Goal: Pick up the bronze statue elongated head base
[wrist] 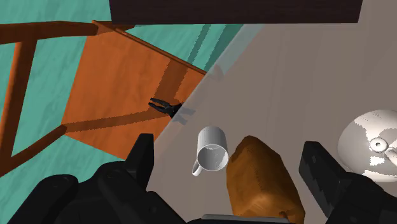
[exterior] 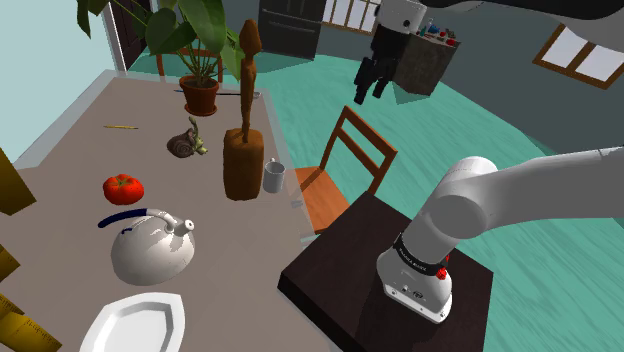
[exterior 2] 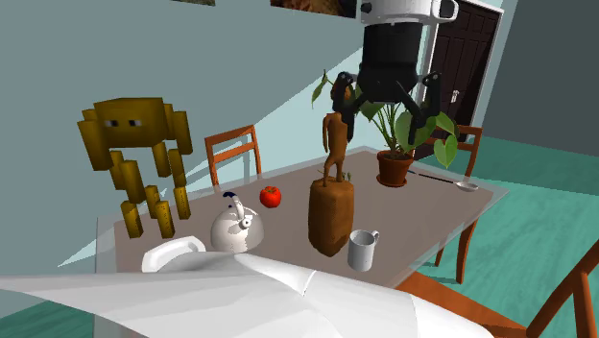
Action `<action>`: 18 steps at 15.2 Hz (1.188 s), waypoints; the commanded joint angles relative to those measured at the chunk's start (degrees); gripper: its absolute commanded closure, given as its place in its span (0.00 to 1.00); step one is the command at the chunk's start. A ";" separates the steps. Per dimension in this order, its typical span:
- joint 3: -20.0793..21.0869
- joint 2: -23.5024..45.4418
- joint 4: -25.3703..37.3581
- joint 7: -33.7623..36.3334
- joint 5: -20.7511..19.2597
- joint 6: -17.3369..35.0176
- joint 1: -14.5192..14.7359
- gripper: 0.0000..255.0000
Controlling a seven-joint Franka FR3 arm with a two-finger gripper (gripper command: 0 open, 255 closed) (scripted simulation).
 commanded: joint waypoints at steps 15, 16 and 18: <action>25.12 14.03 -7.02 36.16 -5.59 36.09 -6.32 0.00; 27.41 16.00 -6.31 39.55 -7.39 38.04 -7.87 0.00; 32.31 20.14 -4.38 46.92 -11.92 41.28 -11.60 0.00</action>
